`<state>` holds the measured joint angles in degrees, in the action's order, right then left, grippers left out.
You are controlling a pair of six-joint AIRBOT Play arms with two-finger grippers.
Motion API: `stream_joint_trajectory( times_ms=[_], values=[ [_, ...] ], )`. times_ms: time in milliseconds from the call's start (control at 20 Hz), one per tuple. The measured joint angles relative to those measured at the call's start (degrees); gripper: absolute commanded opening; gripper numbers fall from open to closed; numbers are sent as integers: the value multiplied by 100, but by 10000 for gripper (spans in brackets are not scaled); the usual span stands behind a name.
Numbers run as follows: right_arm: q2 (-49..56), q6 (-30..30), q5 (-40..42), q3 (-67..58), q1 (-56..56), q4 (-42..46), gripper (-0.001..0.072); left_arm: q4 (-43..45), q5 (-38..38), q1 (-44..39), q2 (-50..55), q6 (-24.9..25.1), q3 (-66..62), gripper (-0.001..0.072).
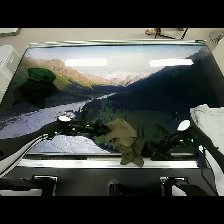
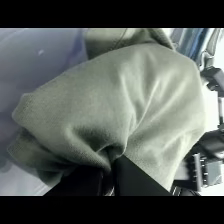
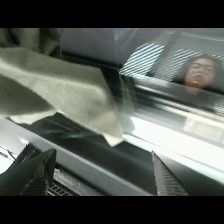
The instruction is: Fold the clothes and pants, and hang the long-sleeved shirts on hangers.
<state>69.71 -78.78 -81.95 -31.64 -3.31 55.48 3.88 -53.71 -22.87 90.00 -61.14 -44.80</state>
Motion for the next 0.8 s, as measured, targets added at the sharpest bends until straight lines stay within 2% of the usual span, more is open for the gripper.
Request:
stream_joint_trajectory(
  times_ms=[400,450,500,550,600,650,700,750,800],
  values=[
    [-9,343,723,651,2,-800,673,-122,-17,-31,-46,225,-61,29],
    [-9,400,798,675,2,-925,631,-122,-37,-31,-50,236,-61,29],
    [-9,468,896,693,2,-1023,512,-122,-63,-31,-63,251,-61,28],
    [-7,518,1023,706,2,-1080,475,-127,-90,-31,-85,267,-63,29],
    [-7,546,1086,717,2,-1119,470,-129,-101,-31,-114,280,-63,28],
    [-7,577,1099,721,13,-1165,329,-129,-116,-31,-146,326,-63,28],
    [-4,595,1158,728,59,-1176,153,-133,-129,-31,-186,363,-66,28],
    [-2,592,1193,730,164,-1158,35,-131,-138,-31,-221,389,-66,28],
    [-2,549,1189,732,332,-1145,34,-131,-140,-31,-256,413,-66,28]
  ],
)
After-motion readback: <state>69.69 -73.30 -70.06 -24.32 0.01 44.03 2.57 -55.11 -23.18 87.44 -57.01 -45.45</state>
